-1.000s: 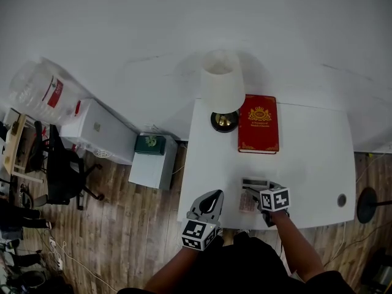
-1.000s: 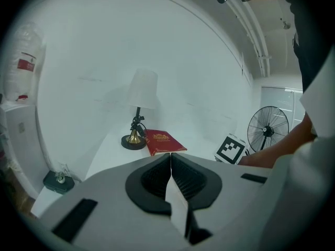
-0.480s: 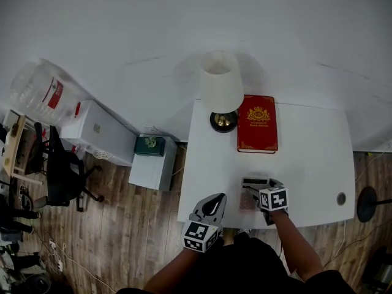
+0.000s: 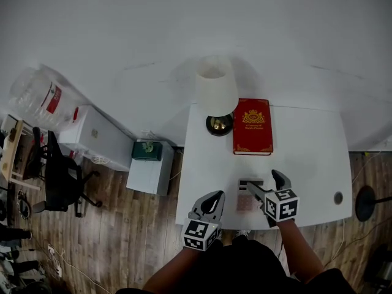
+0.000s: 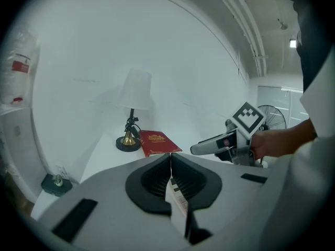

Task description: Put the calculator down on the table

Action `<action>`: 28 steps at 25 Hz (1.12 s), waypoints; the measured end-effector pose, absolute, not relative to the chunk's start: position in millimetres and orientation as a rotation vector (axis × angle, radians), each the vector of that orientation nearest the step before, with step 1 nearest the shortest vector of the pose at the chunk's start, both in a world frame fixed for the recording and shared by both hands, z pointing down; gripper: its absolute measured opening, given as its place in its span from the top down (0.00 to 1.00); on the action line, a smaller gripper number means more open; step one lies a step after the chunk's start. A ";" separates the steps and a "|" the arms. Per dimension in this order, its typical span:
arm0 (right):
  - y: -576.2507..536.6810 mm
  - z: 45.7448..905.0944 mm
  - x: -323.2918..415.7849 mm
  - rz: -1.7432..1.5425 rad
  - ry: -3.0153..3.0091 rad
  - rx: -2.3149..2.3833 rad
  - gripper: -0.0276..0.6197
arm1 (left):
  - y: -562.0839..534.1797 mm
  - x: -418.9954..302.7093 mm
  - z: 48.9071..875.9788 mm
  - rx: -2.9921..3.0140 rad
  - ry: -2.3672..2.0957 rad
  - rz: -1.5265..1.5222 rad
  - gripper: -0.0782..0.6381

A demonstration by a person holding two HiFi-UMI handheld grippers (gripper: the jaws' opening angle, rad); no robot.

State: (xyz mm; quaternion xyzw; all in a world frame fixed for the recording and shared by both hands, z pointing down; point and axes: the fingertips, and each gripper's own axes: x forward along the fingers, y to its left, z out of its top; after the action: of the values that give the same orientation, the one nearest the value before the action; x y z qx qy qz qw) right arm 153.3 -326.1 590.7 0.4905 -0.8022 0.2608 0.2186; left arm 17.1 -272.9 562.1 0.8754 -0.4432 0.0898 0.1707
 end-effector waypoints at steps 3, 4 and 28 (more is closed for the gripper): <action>-327.8 548.7 147.0 0.598 -2.299 1.408 0.33 | -282.0 15.4 549.7 2.505 -1.300 0.270 0.86; -327.4 535.8 144.5 0.561 -2.324 1.428 0.36 | -285.1 14.8 543.8 2.511 -1.308 0.263 0.86; -292.3 426.2 155.5 0.092 -2.437 1.711 0.93 | -286.6 32.1 487.3 2.672 -1.160 0.165 0.86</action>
State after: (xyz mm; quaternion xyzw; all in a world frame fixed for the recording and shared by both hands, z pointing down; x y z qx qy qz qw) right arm 155.5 -292.3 426.2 0.5725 -0.8153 0.0307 0.0811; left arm 32.1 -286.6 487.3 0.9100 -0.3952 0.0563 0.1117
